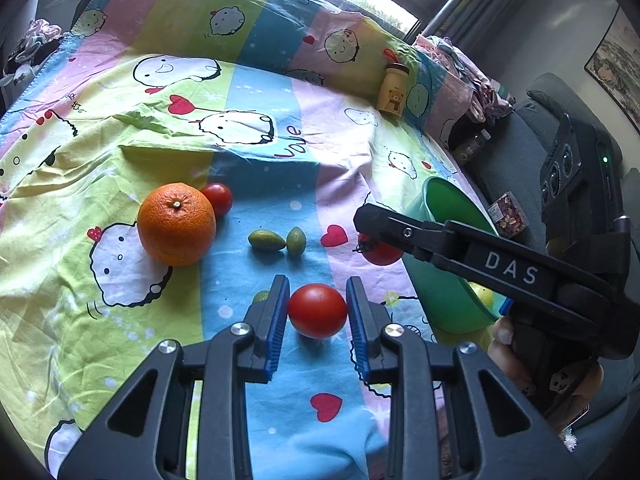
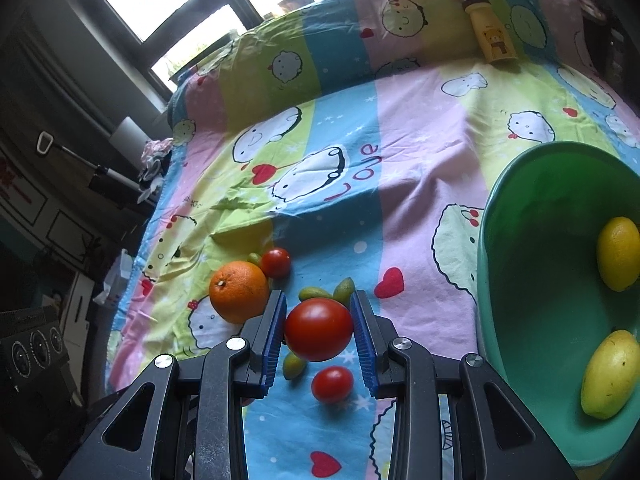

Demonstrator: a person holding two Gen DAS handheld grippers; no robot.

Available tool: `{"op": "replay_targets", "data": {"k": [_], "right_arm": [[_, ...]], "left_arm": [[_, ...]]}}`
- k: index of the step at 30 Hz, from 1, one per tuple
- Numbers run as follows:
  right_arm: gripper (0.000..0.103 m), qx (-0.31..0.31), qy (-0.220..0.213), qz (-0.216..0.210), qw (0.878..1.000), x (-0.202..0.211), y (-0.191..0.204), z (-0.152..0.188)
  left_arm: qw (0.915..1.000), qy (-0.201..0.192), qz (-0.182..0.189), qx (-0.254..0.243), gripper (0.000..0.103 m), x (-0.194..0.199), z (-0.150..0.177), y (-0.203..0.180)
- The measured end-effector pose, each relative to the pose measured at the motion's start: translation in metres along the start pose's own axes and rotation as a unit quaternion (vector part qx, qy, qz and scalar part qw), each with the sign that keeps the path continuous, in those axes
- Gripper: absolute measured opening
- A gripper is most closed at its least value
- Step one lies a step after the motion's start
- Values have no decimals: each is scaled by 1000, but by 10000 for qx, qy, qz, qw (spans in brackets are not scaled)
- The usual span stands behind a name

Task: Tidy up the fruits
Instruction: 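Lift the tomato with the right gripper and carry it over the basin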

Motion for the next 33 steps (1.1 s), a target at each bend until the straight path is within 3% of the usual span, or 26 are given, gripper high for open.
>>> {"op": "replay_targets", "data": {"k": [14,33], "right_arm": [[35,17,-437,-200,9988,34,1,-6],[35,-269,-1099,-251,9933,85,-24,-12]], "left_arm": [[9998,-174,35,-76,29,6,-11,-16],[9979,-388,289,-428,29,11,-29,-66]]}}
Point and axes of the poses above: each gripper's, at about its wrist camera, not at the fingertips, and x roughly against the way its jaws point, y to its left, z to its underside, the point moved 4 cm from there along -x, roughly the way its jaws point, and after that the axes turned 15 degrees about -z, right-handed, at the moved point
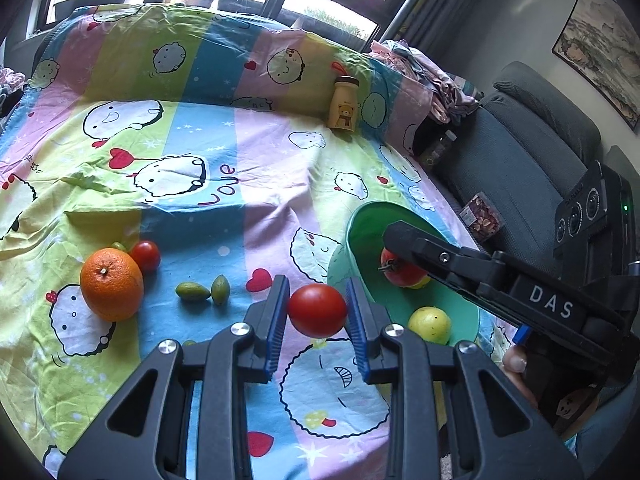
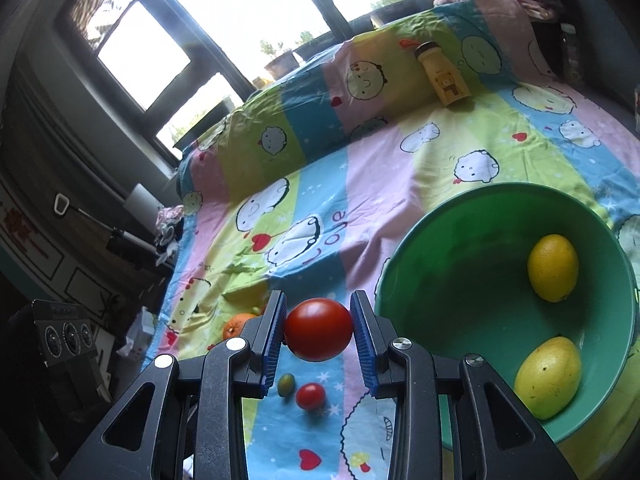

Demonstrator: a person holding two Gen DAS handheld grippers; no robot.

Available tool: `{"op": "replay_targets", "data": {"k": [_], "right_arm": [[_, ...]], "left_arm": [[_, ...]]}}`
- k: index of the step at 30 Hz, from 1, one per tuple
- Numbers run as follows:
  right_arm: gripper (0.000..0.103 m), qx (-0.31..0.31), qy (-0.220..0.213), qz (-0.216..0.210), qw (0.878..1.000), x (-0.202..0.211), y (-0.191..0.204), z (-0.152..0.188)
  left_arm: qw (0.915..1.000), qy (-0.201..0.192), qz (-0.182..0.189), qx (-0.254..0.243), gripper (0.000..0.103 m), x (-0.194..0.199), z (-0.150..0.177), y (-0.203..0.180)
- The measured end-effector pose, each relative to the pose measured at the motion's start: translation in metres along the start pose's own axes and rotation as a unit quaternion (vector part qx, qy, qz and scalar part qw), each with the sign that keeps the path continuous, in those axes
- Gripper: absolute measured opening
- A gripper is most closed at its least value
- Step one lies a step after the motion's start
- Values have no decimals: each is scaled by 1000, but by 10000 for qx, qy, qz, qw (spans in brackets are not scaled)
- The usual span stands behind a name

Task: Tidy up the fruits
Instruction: 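Lift the tomato with the right gripper and carry it over the basin, then lower the tomato into the basin and open the right gripper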

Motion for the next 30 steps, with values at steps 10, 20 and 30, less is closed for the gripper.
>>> {"op": "replay_targets", "data": {"k": [10,20,30], "right_arm": [[35,-207,-408,243,9987,28,-19,-9],[35,-381,-653,433,9962,45,-33,-13],[35,-663,-845,649,9921,60,-54,-13]], "left_arm": [[9998,-24,115,-146,29,-3,-8,-24],[9991,39,298,-304,29,-10,-12,-47],[9971,208,510,-525,29,-23,-10,-76]]}}
Point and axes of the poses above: each gripper's, at about its wrist camera, not at the fingertips, and x roughly against the way its jaws point, y to its left, z to its underside, the point moved 4 cm from there along -x, roughly the way its jaws point, and after that the axes turned 15 degrees about -z, right-handed, at the moved point
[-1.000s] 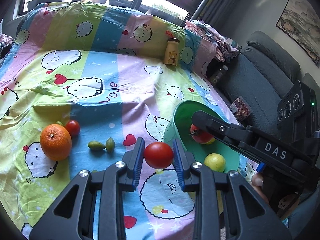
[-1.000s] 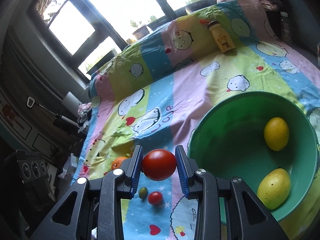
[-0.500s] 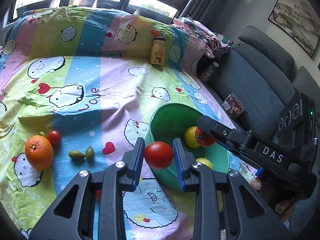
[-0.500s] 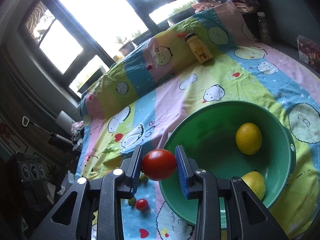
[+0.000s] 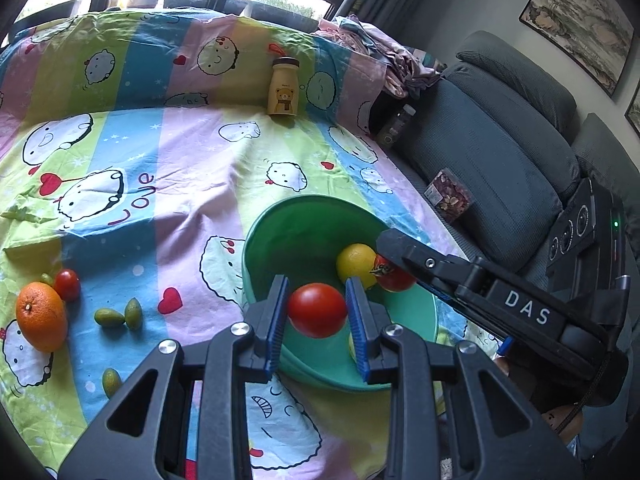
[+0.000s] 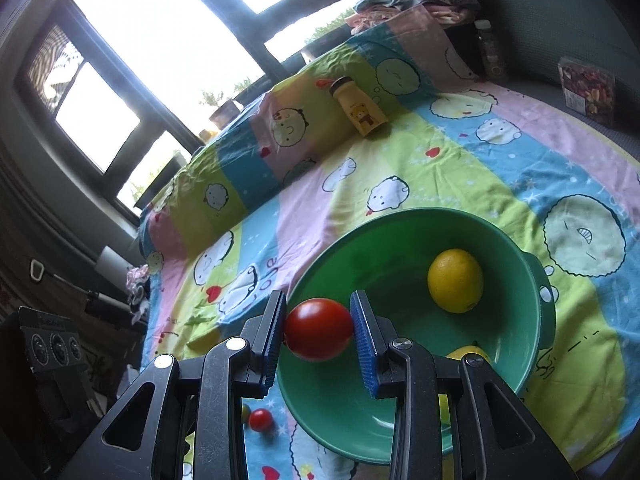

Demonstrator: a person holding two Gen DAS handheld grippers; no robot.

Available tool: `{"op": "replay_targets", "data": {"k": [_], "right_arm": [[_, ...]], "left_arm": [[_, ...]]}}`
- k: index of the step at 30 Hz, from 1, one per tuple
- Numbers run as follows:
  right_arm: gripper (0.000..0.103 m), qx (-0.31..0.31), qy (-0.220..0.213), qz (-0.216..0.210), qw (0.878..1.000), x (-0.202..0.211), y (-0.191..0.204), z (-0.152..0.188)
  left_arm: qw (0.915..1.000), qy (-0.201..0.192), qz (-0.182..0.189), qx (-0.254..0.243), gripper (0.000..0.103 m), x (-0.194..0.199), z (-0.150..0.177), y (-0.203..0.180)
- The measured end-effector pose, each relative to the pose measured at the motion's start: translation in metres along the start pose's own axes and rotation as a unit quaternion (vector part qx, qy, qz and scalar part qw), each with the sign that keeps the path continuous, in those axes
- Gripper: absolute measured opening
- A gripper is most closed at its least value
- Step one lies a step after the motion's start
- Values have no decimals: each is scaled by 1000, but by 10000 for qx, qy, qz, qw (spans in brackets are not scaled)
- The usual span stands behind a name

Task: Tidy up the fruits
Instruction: 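Lower the tomato into the basin and open the right gripper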

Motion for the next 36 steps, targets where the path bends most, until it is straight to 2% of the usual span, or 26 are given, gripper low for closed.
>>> {"op": "replay_targets", "data": {"k": [18,36], "right_arm": [[35,-335,-31,216,9992,7,-31,-3],[35,-570,-2,499,9971,10,-54,-3]], "left_arm": [[9996,113,171,-207,29,-20,0,-24],[9983,421,260,-322,29,-47,4,-36]]}}
Point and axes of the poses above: each gripper's, at about its wrist camera, not at the fingertips, and x roughly against the way its jaws point, y to its left, z to its underside, the point moved 4 cm from there along -x, roughly the way its jaws point, and after that the axes turned 15 degrees about -z, right-handed, at the moved point
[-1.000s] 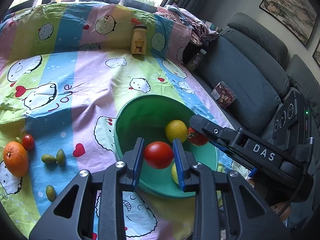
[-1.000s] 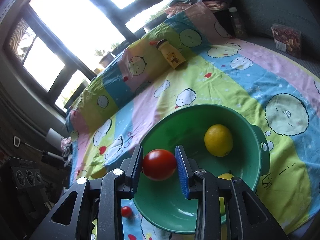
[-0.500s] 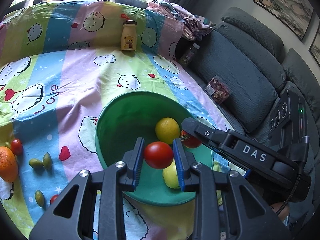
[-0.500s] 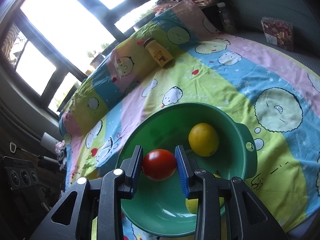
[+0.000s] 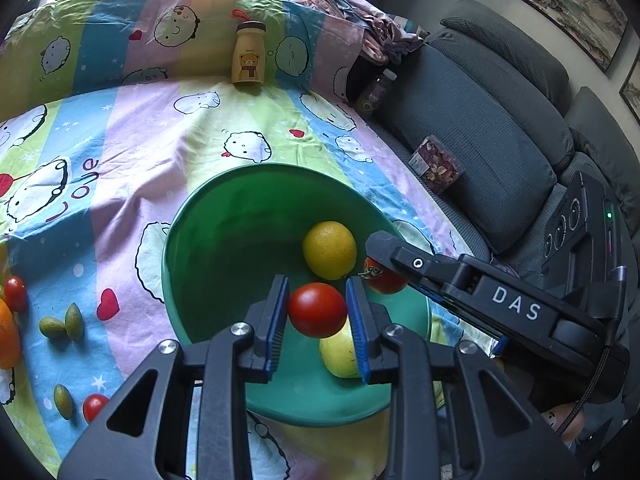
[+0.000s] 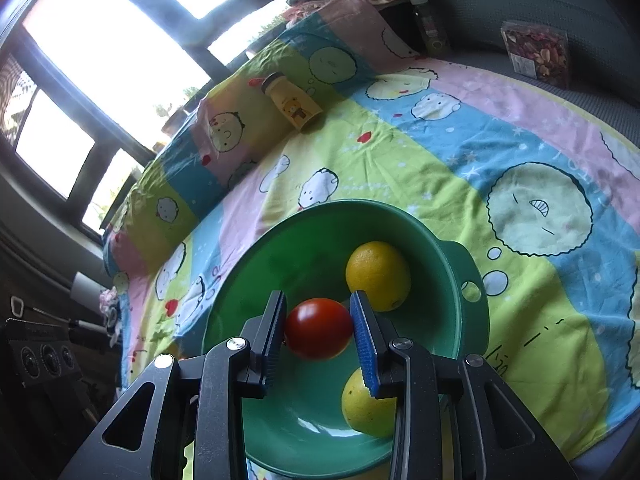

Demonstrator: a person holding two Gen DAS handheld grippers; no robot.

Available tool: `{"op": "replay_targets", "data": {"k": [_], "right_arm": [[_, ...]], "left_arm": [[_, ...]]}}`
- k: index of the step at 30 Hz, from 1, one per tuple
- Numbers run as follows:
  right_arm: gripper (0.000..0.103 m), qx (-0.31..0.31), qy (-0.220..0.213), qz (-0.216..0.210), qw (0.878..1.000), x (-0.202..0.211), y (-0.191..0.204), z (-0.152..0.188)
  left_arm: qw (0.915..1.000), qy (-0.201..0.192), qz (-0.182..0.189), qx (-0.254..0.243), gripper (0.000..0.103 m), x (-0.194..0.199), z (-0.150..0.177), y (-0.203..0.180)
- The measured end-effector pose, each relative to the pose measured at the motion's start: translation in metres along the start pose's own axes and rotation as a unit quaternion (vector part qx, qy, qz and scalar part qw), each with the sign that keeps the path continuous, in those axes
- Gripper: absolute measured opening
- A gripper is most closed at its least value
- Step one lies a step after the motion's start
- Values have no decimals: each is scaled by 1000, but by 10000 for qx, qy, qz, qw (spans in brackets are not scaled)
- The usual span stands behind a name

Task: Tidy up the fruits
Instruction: 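Lower the tomato into the basin and open the right gripper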

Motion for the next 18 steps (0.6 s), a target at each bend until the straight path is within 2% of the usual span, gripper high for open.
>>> {"op": "replay_targets", "data": {"k": [18], "right_arm": [[35,8,139,267,9995,-7,-8,1]], "left_arm": [[9999,98,-69,-38,29,-13,2,-2]]}}
Point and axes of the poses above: each gripper's, at about its wrist camera, not at the fingertips, and x roughly against the way its jaws point, y to its left, z to its underside, the point moved 4 cm from there along -x, roughly the way its jaws point, and after that the axes turned 15 degrees about -z, right-handed, at the moved point
